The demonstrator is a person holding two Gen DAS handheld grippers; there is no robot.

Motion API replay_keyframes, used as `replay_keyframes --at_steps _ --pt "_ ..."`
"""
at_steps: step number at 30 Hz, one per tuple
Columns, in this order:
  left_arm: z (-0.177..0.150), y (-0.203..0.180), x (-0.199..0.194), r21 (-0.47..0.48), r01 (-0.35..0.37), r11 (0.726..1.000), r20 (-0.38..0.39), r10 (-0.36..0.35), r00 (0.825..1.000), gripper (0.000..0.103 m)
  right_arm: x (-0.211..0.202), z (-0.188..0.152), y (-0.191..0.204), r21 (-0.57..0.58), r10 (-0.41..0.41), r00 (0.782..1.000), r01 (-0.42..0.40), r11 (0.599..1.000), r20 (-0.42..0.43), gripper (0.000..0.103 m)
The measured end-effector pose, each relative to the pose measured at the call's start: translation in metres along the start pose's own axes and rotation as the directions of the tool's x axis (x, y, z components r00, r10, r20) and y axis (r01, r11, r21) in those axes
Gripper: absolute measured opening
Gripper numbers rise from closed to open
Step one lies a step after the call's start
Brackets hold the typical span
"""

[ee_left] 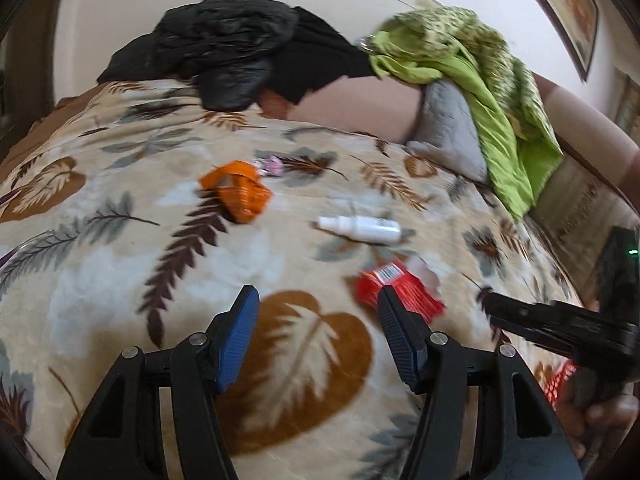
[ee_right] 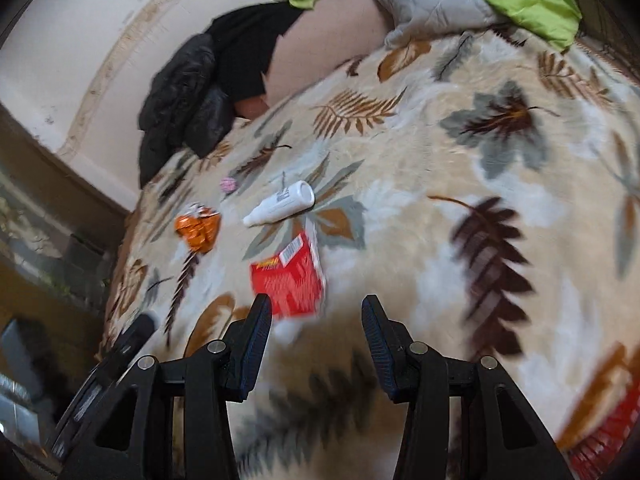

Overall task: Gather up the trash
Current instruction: 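Withdraw both open tools from the basket back toward the bed, then grasp the orange wrapper with the left tool while the right tool grasps the red packet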

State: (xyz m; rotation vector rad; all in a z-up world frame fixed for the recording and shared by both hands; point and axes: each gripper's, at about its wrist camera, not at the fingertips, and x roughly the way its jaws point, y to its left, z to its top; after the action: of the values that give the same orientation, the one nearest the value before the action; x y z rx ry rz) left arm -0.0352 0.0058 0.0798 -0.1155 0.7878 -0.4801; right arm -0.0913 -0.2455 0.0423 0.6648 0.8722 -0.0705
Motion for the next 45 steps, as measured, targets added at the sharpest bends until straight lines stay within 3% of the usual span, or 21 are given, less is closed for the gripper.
replay_keyframes --at_steps 5,7,9,10,15,17,25,26,27,28,30,36,45 --pt "0.013 0.027 0.010 -0.057 -0.035 0.998 0.010 0.035 0.999 0.062 0.056 0.014 0.003 -0.011 -0.036 0.997 0.036 0.999 -0.065 0.050" --pt "0.019 0.036 0.016 -0.082 -0.046 0.996 0.012 0.047 0.999 0.064 0.068 0.013 0.005 -0.027 -0.025 0.996 0.023 0.999 -0.090 0.040" --pt "0.027 0.043 0.024 -0.104 -0.050 0.993 0.014 0.051 0.999 0.066 0.074 0.012 0.013 -0.070 -0.011 0.994 0.003 0.998 -0.110 0.011" --pt "0.032 0.045 0.028 -0.110 -0.056 0.992 0.016 0.058 0.998 0.067 0.073 0.012 0.017 -0.092 -0.015 0.995 0.006 0.996 -0.101 0.007" --pt "0.054 0.048 0.055 -0.110 -0.102 0.989 0.032 0.106 0.994 0.071 0.048 0.008 0.033 -0.133 0.015 1.000 -0.016 0.991 -0.010 0.006" --pt "0.063 0.047 0.071 -0.088 -0.154 0.984 0.032 0.157 0.987 0.071 0.041 0.006 0.035 -0.129 0.029 1.000 -0.028 0.991 0.006 0.006" --pt "0.079 0.056 0.131 -0.088 -0.197 0.976 -0.040 0.194 0.980 0.071 0.025 0.007 0.038 -0.136 0.059 0.997 -0.051 0.989 0.053 0.006" --pt "0.079 0.057 0.135 -0.089 -0.190 0.978 -0.044 0.186 0.981 0.067 0.025 0.008 0.038 -0.133 0.057 0.997 -0.050 0.990 0.054 0.006" --pt "0.078 0.058 0.138 -0.089 -0.185 0.979 -0.050 0.181 0.982 0.051 0.025 0.008 0.037 -0.132 0.059 0.997 -0.051 0.990 0.053 0.006" --pt "0.077 0.059 0.142 -0.085 -0.184 0.979 -0.061 0.180 0.982 0.046 0.026 0.008 0.037 -0.134 0.061 0.997 -0.054 0.990 0.050 0.006" --pt "0.076 0.060 0.138 -0.081 -0.177 0.981 -0.046 0.174 0.984 0.040 0.024 0.008 0.037 -0.133 0.058 0.997 -0.050 0.990 0.058 0.006" --pt "0.065 0.048 0.106 -0.029 -0.184 0.983 0.005 0.184 0.983 0.040 0.014 0.008 0.036 -0.119 0.060 0.993 -0.048 0.992 0.101 0.006" --pt "0.028 0.010 0.021 0.021 -0.128 0.992 0.096 0.125 0.987 0.040 -0.012 -0.005 0.038 -0.141 0.024 0.981 0.003 0.990 0.191 0.006"
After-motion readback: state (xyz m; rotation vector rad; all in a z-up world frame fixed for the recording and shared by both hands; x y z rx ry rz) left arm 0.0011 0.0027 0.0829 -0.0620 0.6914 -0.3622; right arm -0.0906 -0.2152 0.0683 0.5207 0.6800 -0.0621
